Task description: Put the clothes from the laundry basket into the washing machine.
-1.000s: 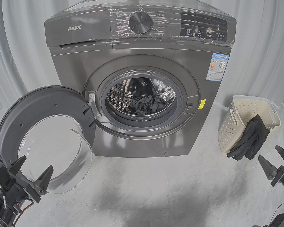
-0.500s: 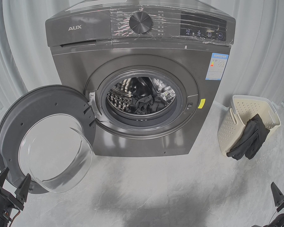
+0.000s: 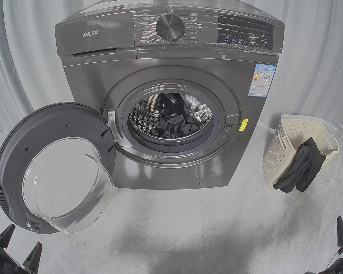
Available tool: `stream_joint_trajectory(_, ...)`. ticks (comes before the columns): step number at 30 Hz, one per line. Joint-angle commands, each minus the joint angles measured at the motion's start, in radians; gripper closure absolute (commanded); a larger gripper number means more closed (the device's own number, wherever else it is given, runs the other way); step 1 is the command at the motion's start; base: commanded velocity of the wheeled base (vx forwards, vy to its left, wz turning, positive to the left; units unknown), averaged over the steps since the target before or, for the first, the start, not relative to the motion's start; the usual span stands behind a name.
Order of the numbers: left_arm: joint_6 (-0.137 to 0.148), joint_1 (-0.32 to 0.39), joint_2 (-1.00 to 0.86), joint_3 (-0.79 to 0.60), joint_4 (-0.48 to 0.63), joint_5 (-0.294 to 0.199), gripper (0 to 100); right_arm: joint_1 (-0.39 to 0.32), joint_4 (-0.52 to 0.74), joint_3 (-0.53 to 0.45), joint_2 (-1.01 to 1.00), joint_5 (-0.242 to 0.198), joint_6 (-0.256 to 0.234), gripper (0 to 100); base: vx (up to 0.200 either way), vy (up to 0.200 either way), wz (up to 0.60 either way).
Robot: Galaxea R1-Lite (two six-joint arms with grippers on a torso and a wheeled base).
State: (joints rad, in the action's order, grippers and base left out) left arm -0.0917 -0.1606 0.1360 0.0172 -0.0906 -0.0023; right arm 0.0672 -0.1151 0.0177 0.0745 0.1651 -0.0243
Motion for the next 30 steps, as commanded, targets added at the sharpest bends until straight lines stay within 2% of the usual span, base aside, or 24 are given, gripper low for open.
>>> stream_joint_trajectory(1, 0.018, 0.078, -0.045, -0.017, 0.020, 0.008, 0, -0.073, 0.038, -0.018, -0.074, -0.055, 0.029, 0, 0.000, 0.000, 0.00)
stream_joint_trajectory(3, 0.027, 0.081, -0.045, -0.017, 0.020, 0.013, 0, -0.066, 0.035, -0.018, -0.074, -0.067, 0.026, 0, 0.000, 0.000, 0.00)
stream_joint_trajectory(6, 0.046, 0.110, -0.050, -0.017, 0.022, 0.007, 0, -0.069, 0.052, -0.018, -0.074, -0.055, -0.009, 0, 0.000, 0.000, 0.00)
stream_joint_trajectory(8, 0.041, 0.184, -0.119, -0.017, 0.022, 0.004, 0, -0.069, 0.060, -0.018, -0.074, -0.052, -0.008, 0, 0.000, 0.000, 0.00)
stream_joint_trajectory(12, 0.033, 0.173, -0.110, -0.017, 0.022, 0.013, 0, -0.069, 0.075, -0.018, -0.074, -0.073, -0.008, 0, 0.000, 0.000, 0.00)
stream_joint_trajectory(13, 0.024, 0.170, -0.113, -0.017, 0.026, -0.016, 0, -0.067, 0.117, -0.018, -0.074, -0.157, 0.035, 0, 0.000, 0.000, 0.00)
stream_joint_trajectory(14, 0.023, 0.162, -0.122, -0.017, 0.029, -0.045, 0, -0.069, 0.121, -0.016, -0.074, -0.159, 0.041, 0, 0.000, 0.000, 0.00)
stream_joint_trajectory(15, 0.023, 0.162, -0.124, -0.017, 0.029, -0.050, 0, -0.069, 0.121, -0.016, -0.074, -0.157, 0.041, 0, 0.000, 0.000, 0.00)
stream_joint_trajectory(16, 0.017, 0.162, -0.134, -0.017, 0.031, -0.105, 0, -0.070, 0.120, -0.018, -0.074, -0.156, 0.041, 0, 0.000, 0.000, 0.00)
stream_joint_trajectory(17, 0.010, 0.162, -0.136, -0.017, 0.031, -0.127, 0, -0.070, 0.120, -0.018, -0.074, -0.156, 0.041, 0, 0.000, 0.000, 0.00)
stream_joint_trajectory(18, 0.007, 0.164, -0.136, -0.017, 0.031, -0.125, 0, -0.069, 0.109, -0.018, -0.074, -0.161, 0.038, 0, 0.000, 0.000, 0.00)
stream_joint_trajectory(19, 0.007, 0.164, -0.134, -0.016, 0.031, -0.097, 0, -0.069, 0.104, -0.018, -0.074, -0.162, 0.035, 0, 0.000, 0.000, 0.00)
stream_joint_trajectory(20, 0.023, 0.165, -0.136, -0.017, 0.031, -0.036, 0, -0.069, 0.104, -0.018, -0.074, -0.162, 0.033, 0, 0.000, 0.000, 0.00)
stream_joint_trajectory(21, 0.050, 0.167, -0.136, -0.017, 0.049, 0.041, 0, -0.069, 0.104, -0.018, -0.074, -0.162, 0.033, 0, 0.000, 0.000, 0.00)
stream_joint_trajectory(22, 0.064, 0.165, -0.136, -0.017, 0.065, 0.094, 0, -0.069, 0.104, -0.018, -0.074, -0.162, 0.033, 0, 0.000, 0.000, 0.00)
stream_joint_trajectory(23, 0.059, 0.165, -0.136, -0.016, 0.075, 0.081, 0, -0.070, 0.104, -0.018, -0.074, -0.162, 0.035, 0, 0.000, 0.000, 0.00)
stream_joint_trajectory(24, 0.075, 0.162, -0.136, -0.017, 0.091, 0.031, 0, -0.070, 0.104, -0.018, -0.074, -0.161, 0.035, 0, 0.000, 0.000, 0.00)
stream_joint_trajectory(26, 0.101, 0.161, -0.136, -0.016, 0.094, -0.016, 0, -0.070, 0.104, -0.018, -0.074, -0.161, 0.038, 0, 0.000, 0.000, 0.00)
stream_joint_trajectory(30, 0.095, 0.162, -0.136, -0.016, 0.092, -0.019, 0, -0.067, 0.104, -0.018, -0.074, -0.162, 0.035, 0, 0.000, -0.050, 0.00)
